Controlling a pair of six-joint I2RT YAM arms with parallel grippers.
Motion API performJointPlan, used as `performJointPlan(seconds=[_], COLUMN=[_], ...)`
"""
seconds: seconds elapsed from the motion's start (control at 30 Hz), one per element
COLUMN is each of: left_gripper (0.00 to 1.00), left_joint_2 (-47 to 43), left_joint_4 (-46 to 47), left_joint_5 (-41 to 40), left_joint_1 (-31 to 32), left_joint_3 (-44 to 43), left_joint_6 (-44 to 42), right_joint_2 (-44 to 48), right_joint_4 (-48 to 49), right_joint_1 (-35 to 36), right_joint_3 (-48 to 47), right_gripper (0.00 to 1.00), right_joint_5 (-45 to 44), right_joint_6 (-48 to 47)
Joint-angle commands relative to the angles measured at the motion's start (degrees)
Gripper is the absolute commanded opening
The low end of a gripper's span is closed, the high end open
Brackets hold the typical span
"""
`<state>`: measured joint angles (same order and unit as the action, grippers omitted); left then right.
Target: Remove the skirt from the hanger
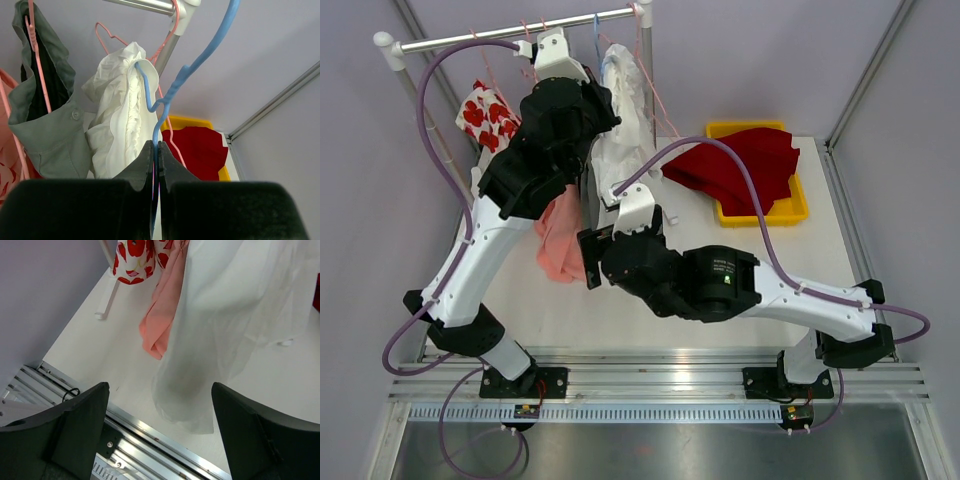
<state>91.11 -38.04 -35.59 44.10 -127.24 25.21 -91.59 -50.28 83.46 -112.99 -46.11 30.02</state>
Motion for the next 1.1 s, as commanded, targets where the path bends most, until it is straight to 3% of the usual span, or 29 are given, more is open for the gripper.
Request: performJointPlan(seconds=[0.0, 0.13, 0.33, 0.47, 0.53, 0.57, 0.63, 0.77, 0.87, 1.07], left_gripper=[0.0, 0.0, 0.0, 0.0, 0.0, 0.0, 0.0, 0.0, 0.0, 0.0], left_joint_2=[-2.7, -3.0, -4.4, -5.1, -6.2, -6.6, -7.3, -9.2, -10.9, -11.0], left_joint_4=[4.5, 4.6, 5.5, 4.4, 3.8, 3.7, 3.2, 2.6, 3.4, 7.4], left_joint_5=[-2.4, -2.0, -0.6, 0.3, 1.1, 1.5, 2.0, 2.2, 2.5, -0.4], left_joint_1=[0.1, 0.1, 0.1, 0.1, 0.1, 0.1, 0.1, 0.1, 0.1, 0.0], left_joint_3=[-2.6, -2.5, -0.9, -2.2, -2.1, -1.7, -1.5, -0.6, 1.4, 2.8], left_joint_6=[-1.7, -1.4, -0.3, 0.2, 0.6, 1.1, 1.6, 2.9, 3.7, -1.7], right_joint_2=[0.6, -3.1, -7.7, -10.7, -10.7, -10.3, -9.5, -7.5, -6.7, -3.1], right_joint_4=[-6.6, -12.5, -0.1, 0.4, 3.0, 4.0, 6.2, 9.2, 9.9, 5.7], right_joint_1=[3.0, 3.7, 3.6, 2.9, 1.7, 1.2, 0.4, 0.2, 0.2, 5.3], right_joint_3=[-4.9, -11.5, -8.4, -10.6, -9.2, -8.5, -6.1, -2.6, -0.6, 6.9], right_gripper=[0.91, 0.91, 0.94, 0.91, 0.84, 0.71, 0.64, 0.39, 0.0, 0.0], right_joint_5=[-6.9, -10.2, -15.5, -18.9, -19.2, -18.8, -18.5, -19.1, -18.4, -18.6], right_joint_6=[3.8, 5.7, -3.3, -4.8, -6.2, -6.4, -6.6, -7.0, -6.3, 2.2])
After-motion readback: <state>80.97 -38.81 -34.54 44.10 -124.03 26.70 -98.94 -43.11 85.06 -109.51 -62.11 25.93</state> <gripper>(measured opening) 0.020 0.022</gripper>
